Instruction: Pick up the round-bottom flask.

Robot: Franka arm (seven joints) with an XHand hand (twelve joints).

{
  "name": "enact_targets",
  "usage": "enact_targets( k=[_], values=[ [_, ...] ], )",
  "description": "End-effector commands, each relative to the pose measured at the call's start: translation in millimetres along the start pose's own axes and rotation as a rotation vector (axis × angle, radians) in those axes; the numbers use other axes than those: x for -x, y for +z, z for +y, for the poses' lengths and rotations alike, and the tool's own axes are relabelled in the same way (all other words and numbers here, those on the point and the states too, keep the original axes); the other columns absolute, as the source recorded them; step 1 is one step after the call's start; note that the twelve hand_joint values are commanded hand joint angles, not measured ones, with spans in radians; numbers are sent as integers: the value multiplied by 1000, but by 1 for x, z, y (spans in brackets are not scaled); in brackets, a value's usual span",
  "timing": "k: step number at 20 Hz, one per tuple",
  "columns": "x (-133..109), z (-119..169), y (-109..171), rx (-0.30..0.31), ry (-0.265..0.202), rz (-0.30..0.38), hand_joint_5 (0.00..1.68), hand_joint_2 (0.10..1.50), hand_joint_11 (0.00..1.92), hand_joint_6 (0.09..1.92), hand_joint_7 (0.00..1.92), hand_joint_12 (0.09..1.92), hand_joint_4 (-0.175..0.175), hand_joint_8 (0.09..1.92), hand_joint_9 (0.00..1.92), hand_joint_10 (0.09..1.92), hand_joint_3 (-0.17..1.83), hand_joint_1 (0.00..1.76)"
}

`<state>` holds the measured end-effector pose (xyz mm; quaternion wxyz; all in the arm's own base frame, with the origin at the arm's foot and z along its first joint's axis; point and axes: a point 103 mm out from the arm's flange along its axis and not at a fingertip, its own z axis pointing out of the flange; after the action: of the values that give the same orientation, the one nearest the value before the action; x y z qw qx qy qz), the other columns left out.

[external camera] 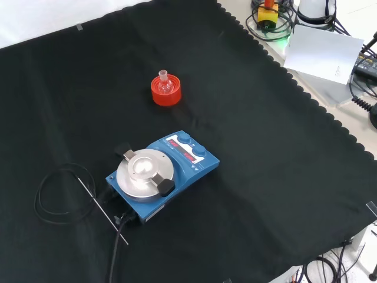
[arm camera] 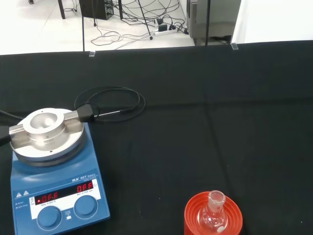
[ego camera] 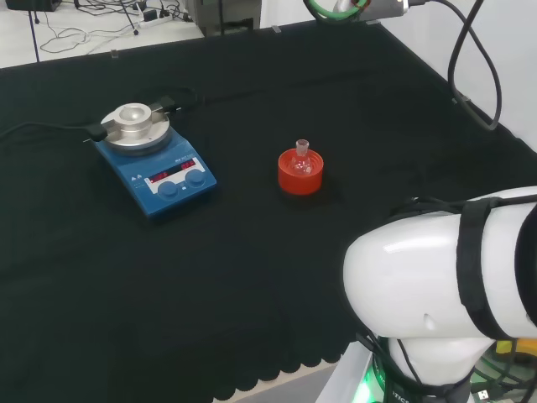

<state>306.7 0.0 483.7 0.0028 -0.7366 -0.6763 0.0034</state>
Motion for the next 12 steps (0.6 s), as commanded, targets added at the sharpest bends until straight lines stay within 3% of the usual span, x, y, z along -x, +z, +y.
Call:
enact_targets(
  k=[1, 4, 12],
  values=[
    [0, 0, 0, 9, 0, -6, 277, 1180, 7, 415, 32, 1279, -7, 551, 180, 662, 527, 77],
    [-1, 0, -1, 12, 1, -6, 316, 1272, 0, 311, 32, 1301, -7, 534, 174, 661, 375, 32],
    [11, 10, 24, -22, 35, 3, 349, 1311, 0, 252, 39, 1319, -8, 524, 180, 659, 297, 37]
  ],
)
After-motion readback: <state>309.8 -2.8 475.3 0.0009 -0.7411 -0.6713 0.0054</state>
